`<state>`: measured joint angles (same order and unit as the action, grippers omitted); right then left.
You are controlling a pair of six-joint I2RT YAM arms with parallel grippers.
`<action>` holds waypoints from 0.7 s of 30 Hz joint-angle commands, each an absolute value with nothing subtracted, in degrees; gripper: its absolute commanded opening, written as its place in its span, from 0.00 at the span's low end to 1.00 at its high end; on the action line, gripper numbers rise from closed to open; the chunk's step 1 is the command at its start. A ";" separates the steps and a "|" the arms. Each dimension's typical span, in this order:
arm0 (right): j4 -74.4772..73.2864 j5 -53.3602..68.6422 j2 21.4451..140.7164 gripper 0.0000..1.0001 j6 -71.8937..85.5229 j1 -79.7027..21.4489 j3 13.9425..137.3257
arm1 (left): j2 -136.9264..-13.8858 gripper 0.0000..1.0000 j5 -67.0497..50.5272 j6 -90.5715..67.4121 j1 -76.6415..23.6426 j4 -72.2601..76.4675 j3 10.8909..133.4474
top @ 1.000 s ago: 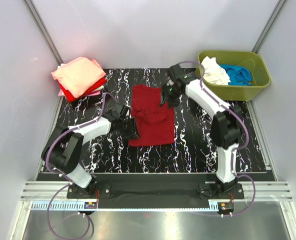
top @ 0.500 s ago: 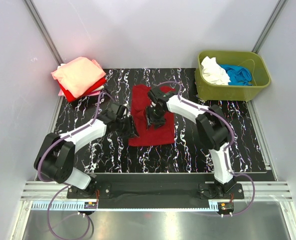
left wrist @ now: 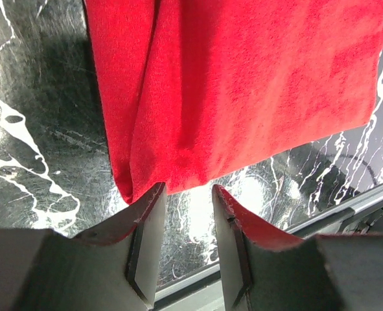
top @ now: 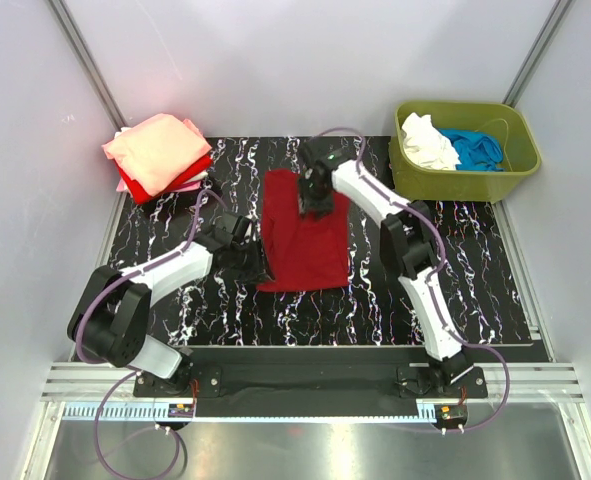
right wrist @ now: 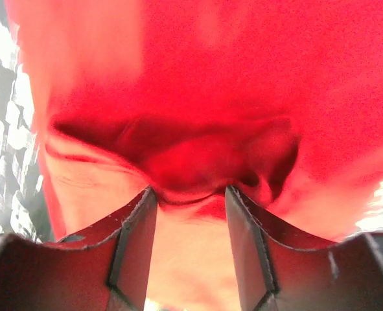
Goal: Fold and stack the t-shirts
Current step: Fold the tshirt
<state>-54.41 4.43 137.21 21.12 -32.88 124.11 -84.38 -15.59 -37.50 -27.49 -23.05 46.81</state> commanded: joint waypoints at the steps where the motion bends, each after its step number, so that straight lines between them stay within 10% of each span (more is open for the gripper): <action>1: -61.41 -3.52 141.92 0.54 18.98 -25.78 135.85 | -82.18 0.39 -14.94 -37.18 -27.69 -21.88 46.67; 5: -61.62 -1.85 137.92 0.54 18.46 -23.29 136.78 | -80.34 0.39 -14.33 -37.00 -27.69 -23.29 46.58; 14: -37.63 13.51 108.47 0.55 24.86 -23.38 87.95 | -80.68 0.39 -12.75 -35.86 -26.98 -23.99 48.07; 21: -31.38 18.72 106.08 0.52 25.66 -24.08 77.09 | -84.89 0.37 -13.45 -34.28 -25.31 -22.15 50.45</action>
<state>-37.06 15.20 106.26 24.62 -23.92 79.37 -83.31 -14.04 -35.94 -26.09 -24.36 47.64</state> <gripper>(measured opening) 0.526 0.376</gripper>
